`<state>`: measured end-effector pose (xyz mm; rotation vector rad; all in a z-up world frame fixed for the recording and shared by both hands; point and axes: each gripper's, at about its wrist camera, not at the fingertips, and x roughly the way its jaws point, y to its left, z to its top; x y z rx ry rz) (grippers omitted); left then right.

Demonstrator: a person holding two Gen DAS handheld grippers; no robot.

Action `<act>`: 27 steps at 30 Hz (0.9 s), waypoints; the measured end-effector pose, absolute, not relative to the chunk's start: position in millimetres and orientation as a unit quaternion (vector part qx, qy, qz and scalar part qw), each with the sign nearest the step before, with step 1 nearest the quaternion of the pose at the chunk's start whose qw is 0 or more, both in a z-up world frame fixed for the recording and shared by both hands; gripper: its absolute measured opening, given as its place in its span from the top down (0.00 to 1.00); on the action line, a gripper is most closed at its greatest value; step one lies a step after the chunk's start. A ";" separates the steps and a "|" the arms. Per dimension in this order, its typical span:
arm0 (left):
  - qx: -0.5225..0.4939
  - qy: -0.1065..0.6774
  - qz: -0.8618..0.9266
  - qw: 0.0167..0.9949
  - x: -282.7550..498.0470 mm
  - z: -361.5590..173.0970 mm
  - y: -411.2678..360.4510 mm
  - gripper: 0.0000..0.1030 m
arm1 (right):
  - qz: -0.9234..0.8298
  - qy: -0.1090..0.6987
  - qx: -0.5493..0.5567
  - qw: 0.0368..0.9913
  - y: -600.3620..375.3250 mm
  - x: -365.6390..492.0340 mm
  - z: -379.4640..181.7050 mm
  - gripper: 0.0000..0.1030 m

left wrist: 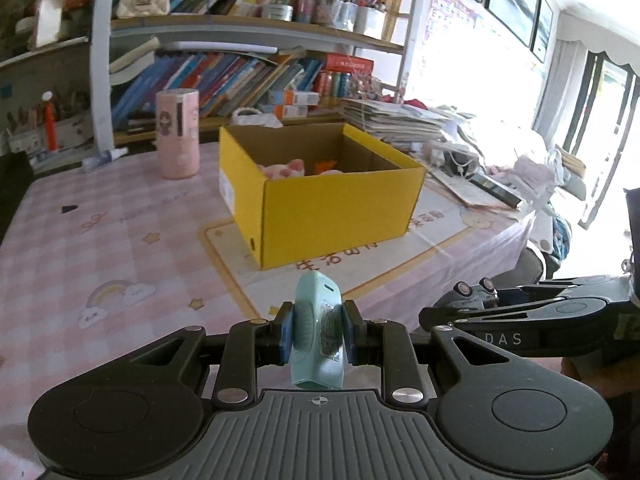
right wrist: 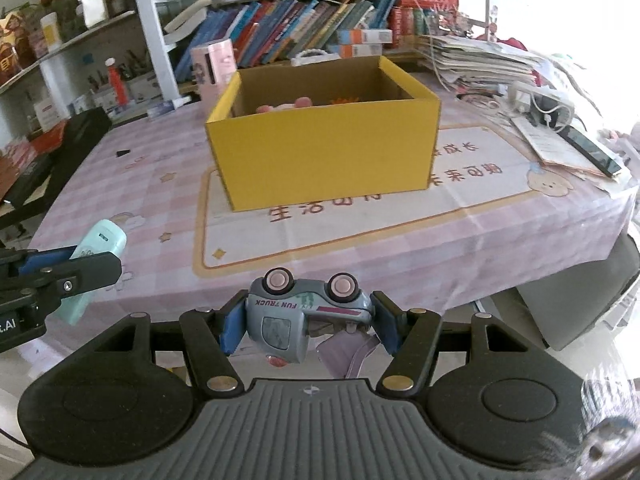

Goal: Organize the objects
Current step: 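Lift the green bottle and grey truck and carry them toward the yellow box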

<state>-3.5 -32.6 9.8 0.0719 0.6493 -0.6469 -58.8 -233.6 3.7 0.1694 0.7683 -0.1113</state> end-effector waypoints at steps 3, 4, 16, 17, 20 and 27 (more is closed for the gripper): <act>0.036 0.313 -0.314 0.896 2.6 10.9 -40.9 0.78 | -0.057 0.373 0.085 0.922 -242.1 -53.8 4.4 0.41; 0.036 0.313 -0.314 0.896 5.1 11.2 -43.8 0.78 | -0.057 0.374 0.085 0.922 -244.7 -51.7 4.6 0.41; 0.042 0.295 -0.305 0.905 34.3 18.7 -72.6 0.78 | -0.047 0.375 0.078 0.923 -275.0 -13.8 10.0 0.41; 0.042 0.291 -0.304 0.906 37.9 20.7 -75.6 0.78 | -0.047 0.372 0.077 0.924 -276.7 -10.8 11.1 0.41; 0.038 0.277 -0.303 0.911 52.6 28.1 -85.8 0.78 | -0.045 0.354 0.071 0.931 -286.3 3.3 19.1 0.41; 0.034 0.241 -0.289 0.926 96.3 47.4 -115.4 0.78 | -0.032 0.292 0.054 0.954 -314.0 52.1 49.8 0.41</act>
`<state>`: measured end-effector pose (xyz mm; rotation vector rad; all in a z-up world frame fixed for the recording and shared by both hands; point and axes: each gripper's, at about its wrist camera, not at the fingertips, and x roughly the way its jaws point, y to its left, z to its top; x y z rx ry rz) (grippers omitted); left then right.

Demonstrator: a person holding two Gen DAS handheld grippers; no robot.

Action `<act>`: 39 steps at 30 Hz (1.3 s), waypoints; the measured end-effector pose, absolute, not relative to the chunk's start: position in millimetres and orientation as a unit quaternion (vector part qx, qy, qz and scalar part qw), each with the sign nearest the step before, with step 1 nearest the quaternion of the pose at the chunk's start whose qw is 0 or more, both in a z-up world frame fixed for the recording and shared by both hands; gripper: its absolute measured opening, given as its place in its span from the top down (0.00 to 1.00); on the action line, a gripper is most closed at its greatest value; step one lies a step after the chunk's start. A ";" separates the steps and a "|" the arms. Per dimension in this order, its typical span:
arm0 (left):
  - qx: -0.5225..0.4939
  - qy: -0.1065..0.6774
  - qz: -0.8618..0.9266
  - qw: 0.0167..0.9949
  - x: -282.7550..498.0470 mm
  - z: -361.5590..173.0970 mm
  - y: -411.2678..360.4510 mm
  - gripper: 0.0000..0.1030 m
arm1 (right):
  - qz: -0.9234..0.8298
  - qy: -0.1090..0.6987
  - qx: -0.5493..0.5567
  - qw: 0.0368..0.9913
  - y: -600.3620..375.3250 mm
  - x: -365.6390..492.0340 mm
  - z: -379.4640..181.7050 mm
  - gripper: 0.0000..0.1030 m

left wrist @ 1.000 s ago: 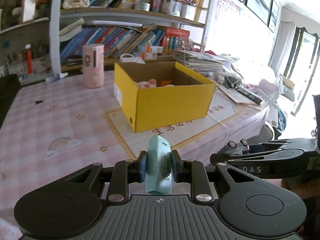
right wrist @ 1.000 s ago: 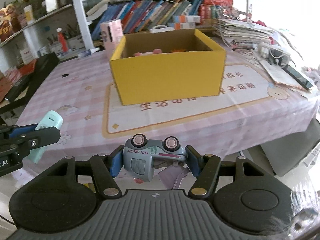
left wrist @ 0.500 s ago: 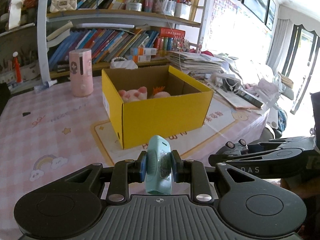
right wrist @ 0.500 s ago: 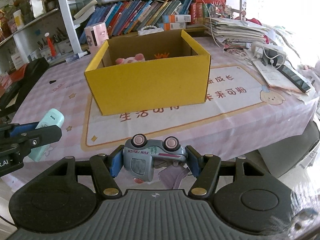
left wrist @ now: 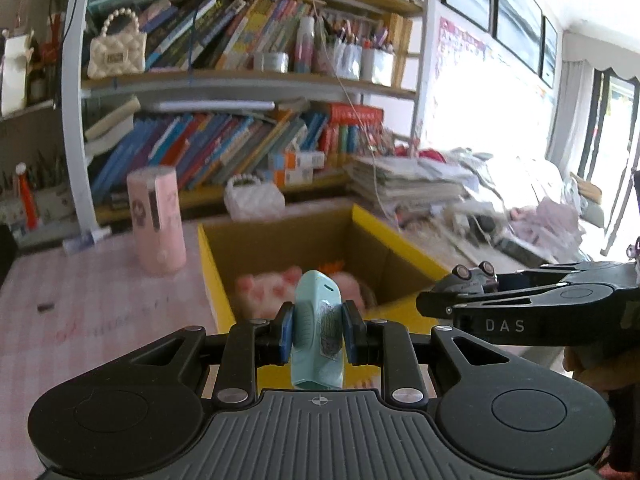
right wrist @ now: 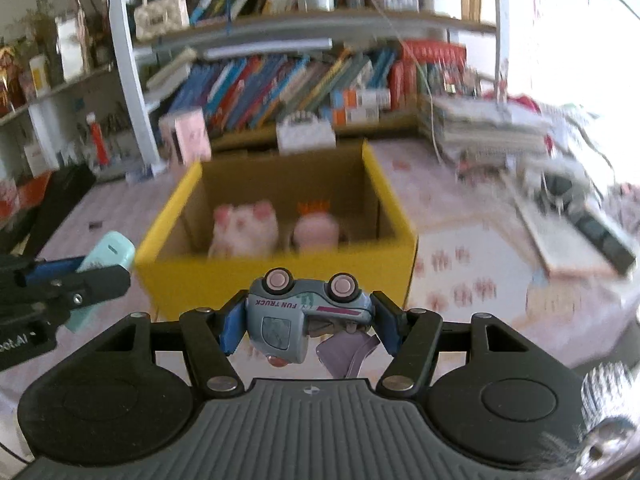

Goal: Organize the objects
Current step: 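Lift the green bottle and grey truck and carry them toward the yellow box, then open the left tool over the yellow box while the right tool releases the truck inside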

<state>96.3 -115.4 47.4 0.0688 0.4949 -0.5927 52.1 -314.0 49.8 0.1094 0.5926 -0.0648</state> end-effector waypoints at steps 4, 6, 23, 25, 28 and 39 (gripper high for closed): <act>0.027 0.235 -0.273 0.932 119.4 51.0 -131.0 0.78 | -0.014 0.266 0.032 0.963 -325.7 85.6 62.6 0.41; 0.026 0.239 -0.264 0.934 129.7 49.0 -139.2 0.78 | -0.002 0.264 0.018 0.964 -327.9 101.0 63.4 0.41; 0.039 0.336 -0.209 0.918 172.9 -1.5 -171.6 0.78 | 0.094 0.363 -0.029 0.927 -338.9 183.9 6.0 0.40; 0.037 0.345 -0.205 0.915 173.9 -5.9 -171.9 0.78 | 0.101 0.362 -0.044 0.926 -337.7 185.1 3.2 0.40; 0.041 0.346 -0.203 0.915 172.2 -8.1 -175.1 0.78 | 0.113 0.365 -0.057 0.922 -338.7 189.1 1.6 0.40; 0.035 0.346 -0.187 0.919 170.7 -8.1 -178.2 0.77 | 0.130 0.364 -0.070 0.920 -343.4 192.6 1.3 0.40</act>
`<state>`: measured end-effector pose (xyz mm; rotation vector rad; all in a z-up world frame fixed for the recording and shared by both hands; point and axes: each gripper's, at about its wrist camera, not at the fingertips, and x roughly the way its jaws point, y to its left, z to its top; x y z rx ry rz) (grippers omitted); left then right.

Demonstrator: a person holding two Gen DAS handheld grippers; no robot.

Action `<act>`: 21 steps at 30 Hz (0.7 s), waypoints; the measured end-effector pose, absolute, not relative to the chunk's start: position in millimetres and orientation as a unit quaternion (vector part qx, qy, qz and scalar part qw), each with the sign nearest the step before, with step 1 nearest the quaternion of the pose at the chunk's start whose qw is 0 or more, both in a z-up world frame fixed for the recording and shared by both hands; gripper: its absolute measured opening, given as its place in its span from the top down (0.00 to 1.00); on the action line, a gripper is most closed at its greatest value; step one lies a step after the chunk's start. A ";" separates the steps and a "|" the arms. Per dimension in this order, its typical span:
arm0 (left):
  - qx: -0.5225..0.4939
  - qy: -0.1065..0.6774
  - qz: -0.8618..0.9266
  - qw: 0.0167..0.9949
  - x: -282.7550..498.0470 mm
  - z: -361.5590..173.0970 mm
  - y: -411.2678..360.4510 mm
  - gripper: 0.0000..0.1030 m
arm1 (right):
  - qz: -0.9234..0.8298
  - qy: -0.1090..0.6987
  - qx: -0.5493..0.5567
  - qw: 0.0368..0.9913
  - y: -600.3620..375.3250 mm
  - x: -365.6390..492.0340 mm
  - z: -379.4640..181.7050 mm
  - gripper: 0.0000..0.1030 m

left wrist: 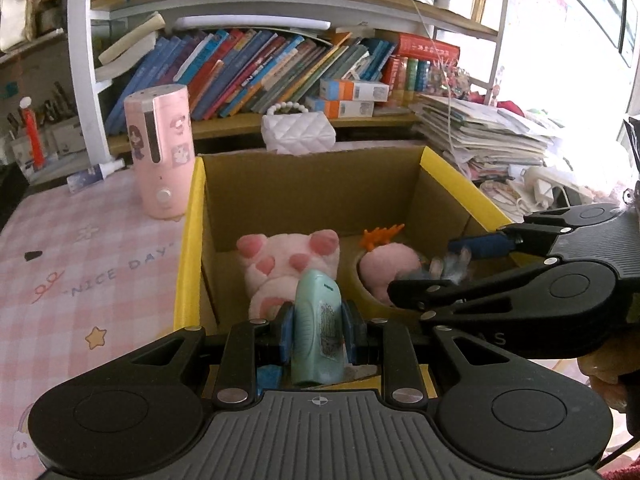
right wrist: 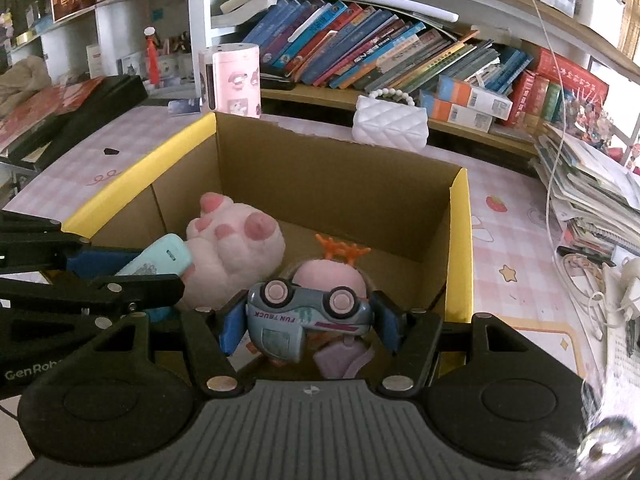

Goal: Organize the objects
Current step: 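Open the left tool over the yellow box while the right tool releases the truck inside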

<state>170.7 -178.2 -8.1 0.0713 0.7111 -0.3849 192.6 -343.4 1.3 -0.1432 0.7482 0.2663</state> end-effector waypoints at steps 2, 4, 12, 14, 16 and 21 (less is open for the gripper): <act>0.032 0.343 -0.183 0.921 169.1 -7.7 -178.5 0.77 | 0.131 0.364 -0.069 0.920 -343.5 192.6 1.2 0.40; 0.032 0.339 -0.181 0.923 166.3 -5.9 -178.8 0.74 | 0.132 0.364 -0.068 0.919 -343.5 192.1 1.2 0.40; 0.021 0.287 -0.176 0.941 142.6 14.0 -174.9 0.54 | 0.131 0.367 -0.047 0.920 -347.9 189.1 3.3 0.40; 0.016 0.276 -0.169 0.946 136.0 19.9 -171.1 0.52 | 0.130 0.369 -0.037 0.920 -349.9 186.1 4.7 0.40; 0.010 0.268 -0.160 0.950 129.5 25.4 -165.7 0.48 | 0.126 0.370 -0.026 0.920 -350.7 181.9 6.2 0.39; -0.006 0.250 -0.126 0.960 110.5 34.7 -148.3 0.25 | 0.105 0.364 0.005 0.925 -351.4 165.7 13.9 0.34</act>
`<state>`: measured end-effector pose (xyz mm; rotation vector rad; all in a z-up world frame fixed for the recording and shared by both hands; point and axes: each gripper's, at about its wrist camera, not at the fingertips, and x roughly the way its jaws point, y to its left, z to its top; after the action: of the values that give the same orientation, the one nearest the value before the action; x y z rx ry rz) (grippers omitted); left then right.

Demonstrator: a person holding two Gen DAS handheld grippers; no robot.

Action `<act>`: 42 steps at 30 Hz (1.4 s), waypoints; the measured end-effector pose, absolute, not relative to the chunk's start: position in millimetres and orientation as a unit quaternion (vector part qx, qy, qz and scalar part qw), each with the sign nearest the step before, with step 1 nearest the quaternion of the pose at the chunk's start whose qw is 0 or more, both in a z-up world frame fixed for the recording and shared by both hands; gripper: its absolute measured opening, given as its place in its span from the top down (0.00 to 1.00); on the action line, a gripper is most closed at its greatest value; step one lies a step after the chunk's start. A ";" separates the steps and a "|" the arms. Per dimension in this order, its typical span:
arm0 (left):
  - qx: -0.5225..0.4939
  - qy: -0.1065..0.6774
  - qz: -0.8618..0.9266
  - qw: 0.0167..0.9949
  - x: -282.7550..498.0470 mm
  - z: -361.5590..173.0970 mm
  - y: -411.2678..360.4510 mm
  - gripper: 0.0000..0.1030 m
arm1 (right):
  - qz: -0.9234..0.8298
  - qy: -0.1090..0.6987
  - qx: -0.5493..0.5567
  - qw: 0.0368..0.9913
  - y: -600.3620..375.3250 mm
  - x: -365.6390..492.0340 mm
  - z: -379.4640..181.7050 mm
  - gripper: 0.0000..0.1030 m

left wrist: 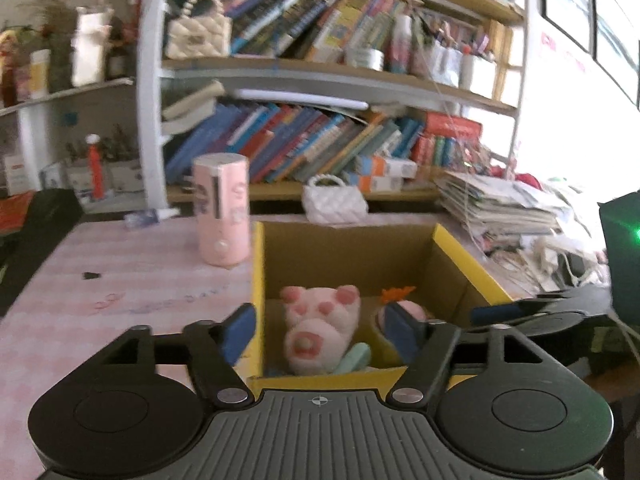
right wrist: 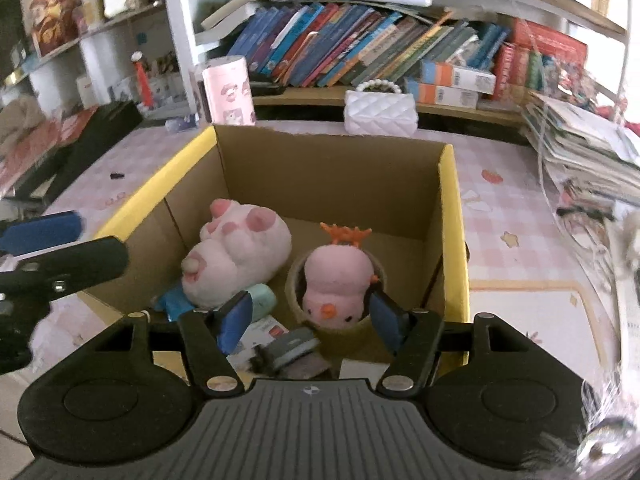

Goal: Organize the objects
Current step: 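Open the left tool over the yellow box while the right tool releases the truck inside, then withdraw both tools from the yellow box back over the table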

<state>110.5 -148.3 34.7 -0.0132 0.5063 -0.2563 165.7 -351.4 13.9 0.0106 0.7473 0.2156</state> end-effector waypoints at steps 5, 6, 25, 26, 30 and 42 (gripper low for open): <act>-0.023 0.246 -0.092 0.965 91.1 37.9 -125.2 0.18 | 0.067 0.325 0.017 0.943 -342.1 139.2 30.3 0.20; -0.026 0.246 -0.085 0.965 86.9 38.5 -120.2 0.17 | 0.061 0.317 0.021 0.946 -339.0 133.3 34.5 0.17; -0.033 0.262 -0.042 0.963 -3.8 32.1 -56.5 0.00 | -0.009 0.290 -0.005 0.957 -261.8 17.2 32.0 0.00; -0.032 0.262 -0.045 0.963 -7.6 32.2 -54.6 0.00 | -0.008 0.291 -0.007 0.957 -257.8 12.6 31.5 0.00; -0.031 0.265 -0.047 0.963 -19.5 31.3 -47.6 0.00 | -0.010 0.295 -0.008 0.955 -246.1 -2.6 30.0 0.00; -0.001 0.289 -0.031 0.957 -37.7 17.3 -39.8 0.00 | -0.011 0.314 -0.014 0.949 -226.5 -31.5 17.6 0.00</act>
<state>-37.7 -39.8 17.3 -0.0023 0.5862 -0.0627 -31.5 -226.5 17.6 -0.0278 0.6383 -0.0221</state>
